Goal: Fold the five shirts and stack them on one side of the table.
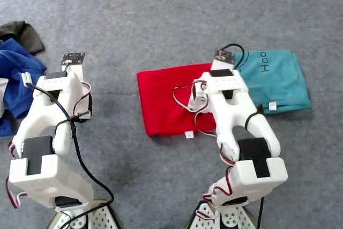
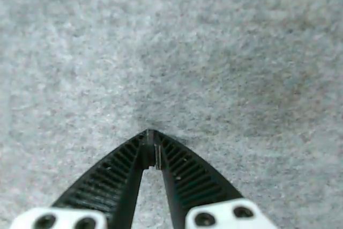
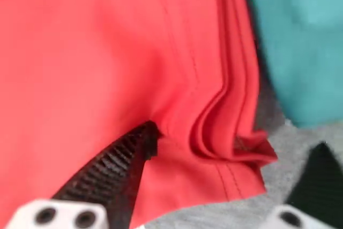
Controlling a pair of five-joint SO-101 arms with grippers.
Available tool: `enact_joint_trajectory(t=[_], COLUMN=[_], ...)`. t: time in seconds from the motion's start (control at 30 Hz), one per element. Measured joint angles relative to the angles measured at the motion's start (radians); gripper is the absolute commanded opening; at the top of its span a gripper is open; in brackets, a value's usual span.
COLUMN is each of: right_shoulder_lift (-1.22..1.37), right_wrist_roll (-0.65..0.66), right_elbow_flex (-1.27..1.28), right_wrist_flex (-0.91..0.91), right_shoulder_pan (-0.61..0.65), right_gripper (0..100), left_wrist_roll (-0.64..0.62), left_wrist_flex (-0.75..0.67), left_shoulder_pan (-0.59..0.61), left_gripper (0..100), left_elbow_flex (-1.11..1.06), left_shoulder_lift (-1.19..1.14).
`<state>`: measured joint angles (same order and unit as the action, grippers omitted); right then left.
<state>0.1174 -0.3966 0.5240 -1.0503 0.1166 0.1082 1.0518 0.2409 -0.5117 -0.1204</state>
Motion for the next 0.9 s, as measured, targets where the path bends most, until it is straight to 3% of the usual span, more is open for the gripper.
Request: enact_joint_trajectory(t=[0.37, 0.63, 0.9], right_shoulder_lift=[0.054, 0.054, 0.06], right_wrist_roll=[0.0, 0.075, 0.121], right_elbow_flex=[-0.015, -0.015, -0.029], right_wrist_flex=[0.034, 0.037, 0.037], right_shoulder_pan=[0.014, 0.012, 0.011], right_gripper=[27.6, 4.7, 3.5], left_wrist_roll=[0.0, 0.0, 0.0], left_wrist_flex=[0.0, 0.0, 0.0], left_shoulder_pan=[0.0, 0.0, 0.0], left_gripper=[3, 3, 3], left_elbow_flex=[0.0, 0.0, 0.0], left_shoulder_lift=[0.0, 0.0, 0.0])
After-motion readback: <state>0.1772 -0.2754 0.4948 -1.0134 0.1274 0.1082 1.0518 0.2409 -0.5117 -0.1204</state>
